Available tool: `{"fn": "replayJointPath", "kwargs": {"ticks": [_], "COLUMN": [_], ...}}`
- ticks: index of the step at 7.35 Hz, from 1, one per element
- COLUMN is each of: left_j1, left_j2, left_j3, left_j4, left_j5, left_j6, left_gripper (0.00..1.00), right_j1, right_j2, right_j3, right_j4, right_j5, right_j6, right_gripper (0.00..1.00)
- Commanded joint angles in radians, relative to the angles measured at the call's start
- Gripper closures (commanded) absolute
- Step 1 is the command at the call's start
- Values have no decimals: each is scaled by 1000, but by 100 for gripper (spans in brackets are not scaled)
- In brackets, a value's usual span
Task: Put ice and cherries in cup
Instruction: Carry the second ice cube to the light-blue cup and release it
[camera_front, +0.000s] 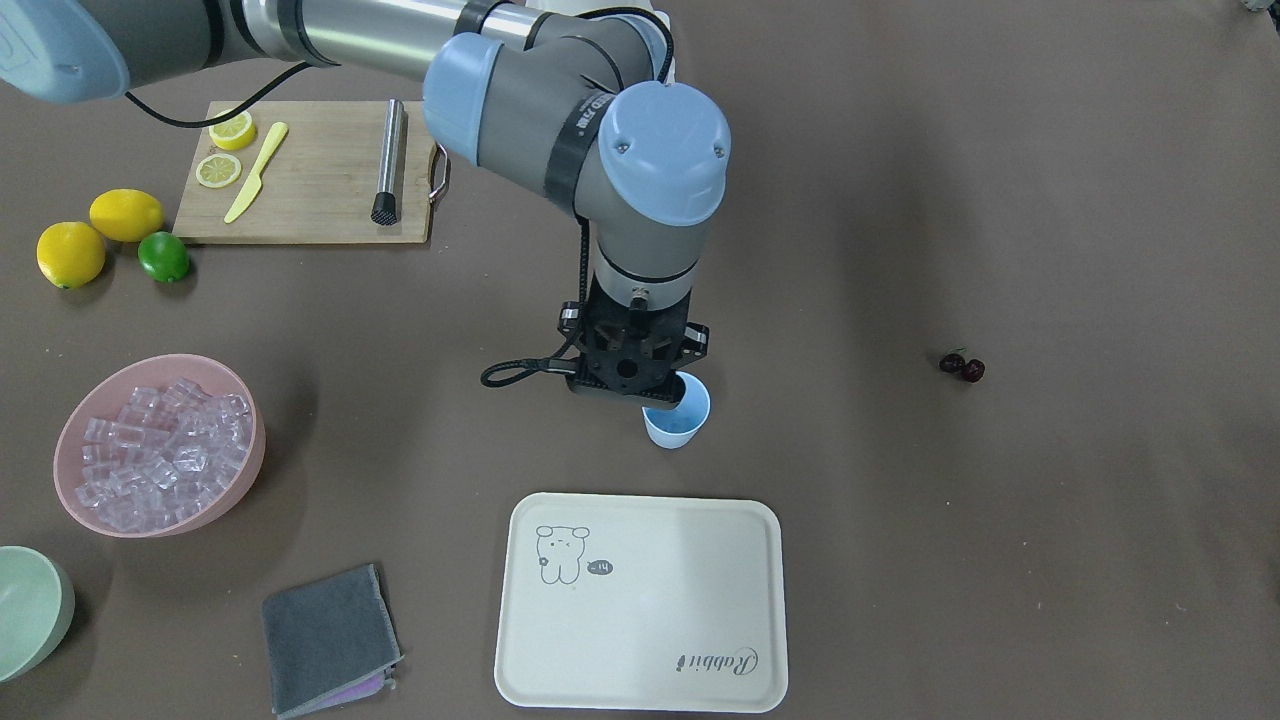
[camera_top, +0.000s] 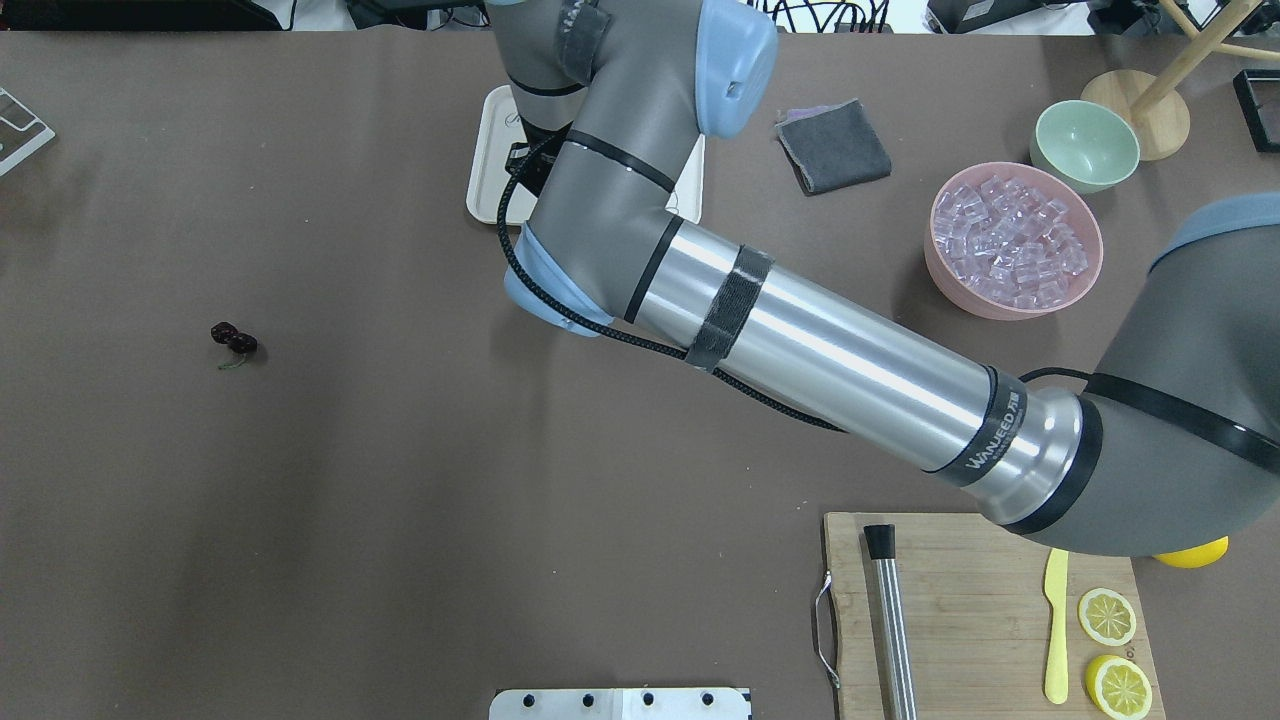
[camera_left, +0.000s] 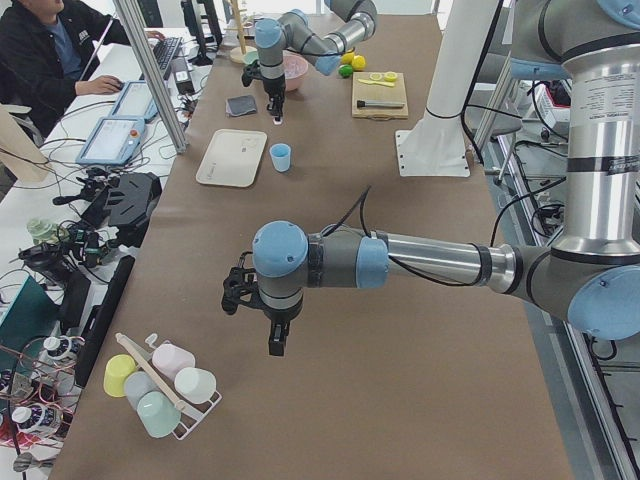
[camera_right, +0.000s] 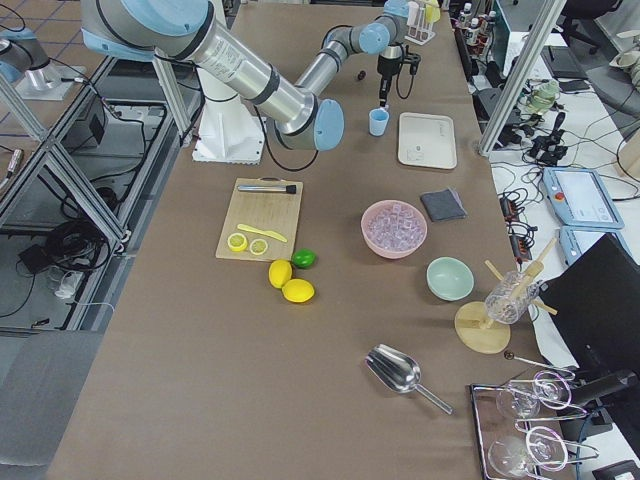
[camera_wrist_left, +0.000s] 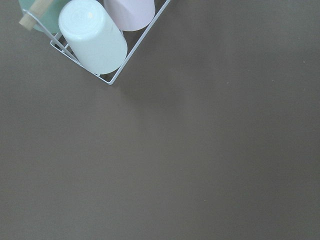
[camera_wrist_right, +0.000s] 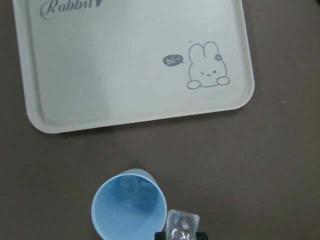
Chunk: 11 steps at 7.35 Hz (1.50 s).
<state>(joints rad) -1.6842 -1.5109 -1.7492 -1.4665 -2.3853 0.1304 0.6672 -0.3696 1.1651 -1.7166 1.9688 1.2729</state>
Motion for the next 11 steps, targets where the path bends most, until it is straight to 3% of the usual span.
{"fn": "replayJointPath", "kwargs": {"ticks": [1,3,4,5,8,11], "left_j1": [0,-3,-2,-2,0,9], "left_j2": [1,3,3,3,-12,-43], "left_j3": [2,0,0,0,-1,-12], "left_j4": [0,0,0,0,0,-3], "left_j5": [0,0,0,0,0,2], "left_j6": [0,2,2,2,-2,-51], "left_gripper": [2,2,2,2,2,2], "right_j1": [-44,-49,-49,-49,-43,39], "right_j2": [8,5,3,3,-34,-281], "right_j3": [-31,-31,-31,-30,19,247], "right_j4": [101,112,112,112,112,112], "right_j5": [-56,-64,-65,-65,-64,-39], "right_j6": [72,80,80,71,73,-60], "right_gripper": [81,81,68,3,1,1]}}
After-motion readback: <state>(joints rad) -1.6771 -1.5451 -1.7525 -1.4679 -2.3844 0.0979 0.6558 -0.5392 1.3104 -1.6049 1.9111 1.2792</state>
